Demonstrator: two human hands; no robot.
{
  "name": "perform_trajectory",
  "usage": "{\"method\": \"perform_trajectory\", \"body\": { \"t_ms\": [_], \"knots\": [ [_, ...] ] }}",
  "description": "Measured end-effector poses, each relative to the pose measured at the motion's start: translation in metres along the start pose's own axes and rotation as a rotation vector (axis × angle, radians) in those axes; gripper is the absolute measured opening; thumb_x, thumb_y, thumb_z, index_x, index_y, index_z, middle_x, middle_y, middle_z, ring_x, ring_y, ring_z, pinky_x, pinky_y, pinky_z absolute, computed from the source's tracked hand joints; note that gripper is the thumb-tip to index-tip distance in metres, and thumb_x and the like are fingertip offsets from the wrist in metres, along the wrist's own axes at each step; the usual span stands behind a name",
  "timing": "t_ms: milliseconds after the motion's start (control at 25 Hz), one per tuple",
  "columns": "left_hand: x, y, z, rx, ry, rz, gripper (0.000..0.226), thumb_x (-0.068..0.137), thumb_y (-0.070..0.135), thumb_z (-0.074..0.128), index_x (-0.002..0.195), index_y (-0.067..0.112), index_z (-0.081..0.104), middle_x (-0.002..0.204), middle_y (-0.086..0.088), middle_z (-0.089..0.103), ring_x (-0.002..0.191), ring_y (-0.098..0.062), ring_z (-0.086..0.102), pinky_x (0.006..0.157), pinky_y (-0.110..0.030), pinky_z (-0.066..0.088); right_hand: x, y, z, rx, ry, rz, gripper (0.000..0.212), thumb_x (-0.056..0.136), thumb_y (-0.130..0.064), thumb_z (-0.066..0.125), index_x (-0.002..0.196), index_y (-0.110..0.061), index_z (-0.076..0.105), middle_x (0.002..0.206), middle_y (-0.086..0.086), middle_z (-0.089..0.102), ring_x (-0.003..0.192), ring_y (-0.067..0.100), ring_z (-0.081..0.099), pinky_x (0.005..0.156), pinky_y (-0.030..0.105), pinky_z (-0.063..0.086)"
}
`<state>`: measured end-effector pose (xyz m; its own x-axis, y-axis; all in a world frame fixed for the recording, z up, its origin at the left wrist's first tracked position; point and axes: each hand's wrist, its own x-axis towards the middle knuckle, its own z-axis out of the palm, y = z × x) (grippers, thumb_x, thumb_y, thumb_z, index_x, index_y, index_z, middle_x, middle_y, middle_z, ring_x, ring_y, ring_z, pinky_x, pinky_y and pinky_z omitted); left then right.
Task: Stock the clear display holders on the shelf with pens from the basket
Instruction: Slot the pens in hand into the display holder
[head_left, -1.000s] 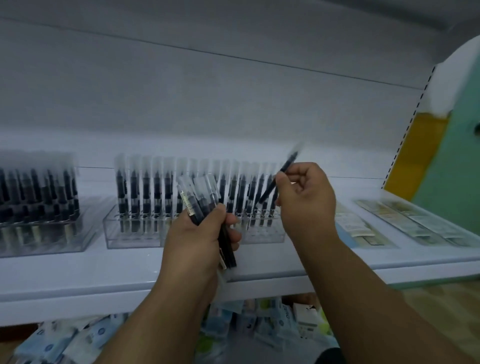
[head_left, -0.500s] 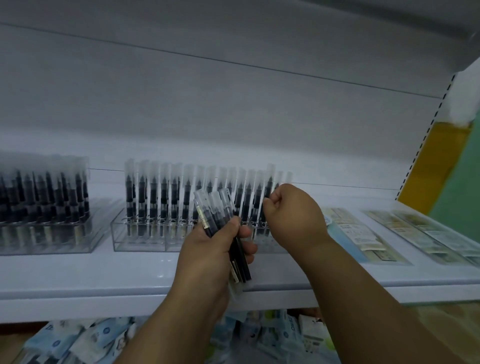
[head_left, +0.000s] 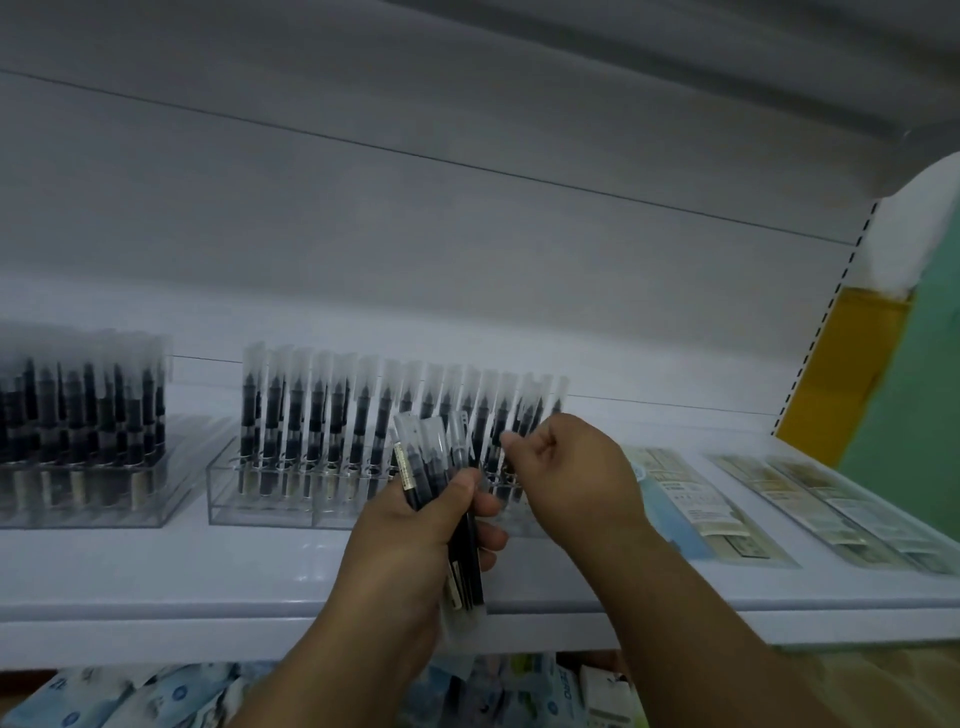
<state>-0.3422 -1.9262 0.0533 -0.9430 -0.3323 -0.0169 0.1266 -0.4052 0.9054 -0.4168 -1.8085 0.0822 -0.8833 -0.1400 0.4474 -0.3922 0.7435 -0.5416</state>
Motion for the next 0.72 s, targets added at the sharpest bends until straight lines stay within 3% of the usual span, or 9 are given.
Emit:
{"method": "perform_trajectory", "body": {
  "t_ms": [80,160,240,360,440,520,600,720],
  "knots": [
    [-0.001,-0.001,0.002,0.025,-0.033,-0.005,0.022,0.095,0.019,0.061,0.096,-0.001,0.069,0.074,-0.014,0.071,0.057,-0.024,0.063,0.056,-0.035,0.051,-0.007,-0.012,-0.009,0.3,-0.065,-0.01,0.035,0.094,-0.042,0.058,0.069,-0.018,0.056,0.058,-0.008,0.051,0.052,0.004,0.05,0.054,0.024,0.043],
    [-0.003,-0.001,0.006,0.048,-0.067,-0.012,0.021,0.096,0.017,0.059,0.095,-0.001,0.069,0.074,-0.016,0.071,0.057,-0.025,0.065,0.054,-0.034,0.054,-0.01,-0.023,-0.016,0.547,-0.259,0.053,0.027,0.093,-0.032,0.064,0.08,-0.009,0.065,0.058,-0.003,0.057,0.045,0.007,0.051,0.049,0.024,0.046],
    [-0.005,0.001,0.01,0.038,-0.098,-0.015,0.021,0.096,0.017,0.058,0.096,-0.001,0.069,0.076,-0.018,0.072,0.058,-0.027,0.066,0.053,-0.034,0.055,-0.005,-0.023,-0.02,0.601,-0.33,0.106,0.022,0.092,-0.026,0.067,0.084,-0.006,0.067,0.063,0.006,0.058,0.045,0.013,0.046,0.046,0.026,0.042],
    [-0.004,0.0,0.011,0.032,-0.072,0.002,0.022,0.096,0.017,0.057,0.097,-0.002,0.067,0.08,-0.02,0.074,0.059,-0.028,0.066,0.053,-0.035,0.052,0.008,-0.011,-0.026,0.711,-0.068,0.217,0.021,0.093,-0.029,0.063,0.079,-0.015,0.07,0.076,0.011,0.065,0.05,0.01,0.039,0.048,0.026,0.035],
    [-0.002,0.0,0.011,0.046,-0.041,0.011,0.021,0.096,0.018,0.057,0.099,-0.002,0.065,0.081,-0.017,0.075,0.057,-0.025,0.063,0.052,-0.034,0.049,0.017,-0.001,-0.033,0.843,0.213,0.248,0.022,0.094,-0.03,0.062,0.079,-0.017,0.069,0.085,0.012,0.071,0.051,0.009,0.043,0.048,0.024,0.038],
    [-0.001,0.002,0.012,0.038,-0.012,0.01,0.019,0.096,0.017,0.058,0.1,-0.001,0.062,0.08,-0.014,0.075,0.051,-0.021,0.06,0.048,-0.033,0.047,0.021,0.005,-0.035,0.864,0.424,0.215,0.016,0.095,-0.029,0.061,0.086,-0.017,0.067,0.082,0.005,0.071,0.054,0.01,0.052,0.054,0.024,0.045],
    [0.001,0.006,0.016,0.019,-0.003,0.016,0.016,0.096,0.016,0.058,0.1,0.0,0.062,0.077,-0.014,0.075,0.047,-0.018,0.057,0.046,-0.032,0.046,0.02,0.007,-0.033,0.824,0.53,0.173,0.011,0.096,-0.028,0.061,0.088,-0.021,0.064,0.083,-0.001,0.071,0.063,0.009,0.059,0.065,0.026,0.051],
    [-0.001,0.009,0.02,0.008,-0.005,0.01,0.013,0.095,0.014,0.059,0.097,0.001,0.063,0.075,-0.014,0.074,0.046,-0.018,0.056,0.047,-0.032,0.046,0.019,0.005,-0.026,0.727,0.544,0.085,0.01,0.096,-0.028,0.061,0.088,-0.022,0.061,0.085,-0.004,0.069,0.072,0.012,0.063,0.073,0.025,0.054]
  ]
}}
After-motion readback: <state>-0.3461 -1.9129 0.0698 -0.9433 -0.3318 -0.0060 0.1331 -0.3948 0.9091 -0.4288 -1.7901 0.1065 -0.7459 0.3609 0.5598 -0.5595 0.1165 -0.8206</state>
